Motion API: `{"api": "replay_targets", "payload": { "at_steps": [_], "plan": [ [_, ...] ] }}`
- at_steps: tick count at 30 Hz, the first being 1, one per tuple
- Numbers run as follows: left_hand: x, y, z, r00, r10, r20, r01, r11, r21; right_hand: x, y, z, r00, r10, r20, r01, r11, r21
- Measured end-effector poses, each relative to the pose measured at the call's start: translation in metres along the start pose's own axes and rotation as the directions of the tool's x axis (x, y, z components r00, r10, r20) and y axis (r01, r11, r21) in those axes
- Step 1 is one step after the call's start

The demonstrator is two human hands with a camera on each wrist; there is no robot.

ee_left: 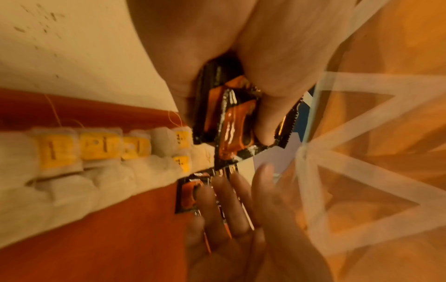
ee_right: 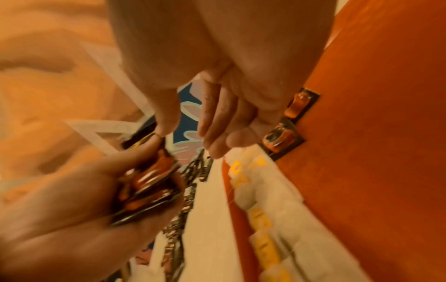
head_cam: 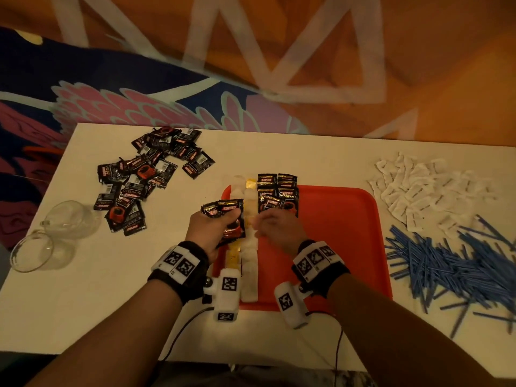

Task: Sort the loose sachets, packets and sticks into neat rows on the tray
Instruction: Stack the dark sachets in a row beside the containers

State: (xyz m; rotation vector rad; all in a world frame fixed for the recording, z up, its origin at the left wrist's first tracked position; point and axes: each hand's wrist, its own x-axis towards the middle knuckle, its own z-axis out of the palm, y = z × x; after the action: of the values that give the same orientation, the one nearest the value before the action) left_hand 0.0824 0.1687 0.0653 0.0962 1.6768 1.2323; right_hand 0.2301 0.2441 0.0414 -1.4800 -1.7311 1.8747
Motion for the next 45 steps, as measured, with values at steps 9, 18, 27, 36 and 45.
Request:
{"api": "replay_targets", "payload": {
  "at_steps": [9,18,27,36,45],
  "plan": [
    [-0.006,0.009,0.028,0.997,0.021,0.068,-0.016,0.997,-0.076,-0.02,-0.003,-0.012,0.99,-0.129,-0.063,0.119,0.982,-0.148],
    [0.001,-0.004,0.049,0.992,0.088,0.093,-0.094,0.993,0.064,-0.021,0.009,-0.033,0.979,-0.182,-0.096,0.152,0.955,-0.255],
    [0.023,-0.023,0.059,0.845,0.233,0.482,-0.499,0.02,0.866,0.014,0.052,-0.082,0.965,0.103,-0.24,-0.18,0.929,-0.325],
    [0.033,-0.035,0.078,0.899,-0.026,0.436,-0.41,-0.4,0.82,0.053,0.063,-0.086,0.938,0.173,-0.299,-0.266,0.915,-0.305],
    [0.045,-0.043,0.073,0.9,0.075,0.429,-0.391,-0.295,0.872,0.067,0.056,-0.08,0.939,0.158,-0.306,-0.262,0.906,-0.334]
  ]
}}
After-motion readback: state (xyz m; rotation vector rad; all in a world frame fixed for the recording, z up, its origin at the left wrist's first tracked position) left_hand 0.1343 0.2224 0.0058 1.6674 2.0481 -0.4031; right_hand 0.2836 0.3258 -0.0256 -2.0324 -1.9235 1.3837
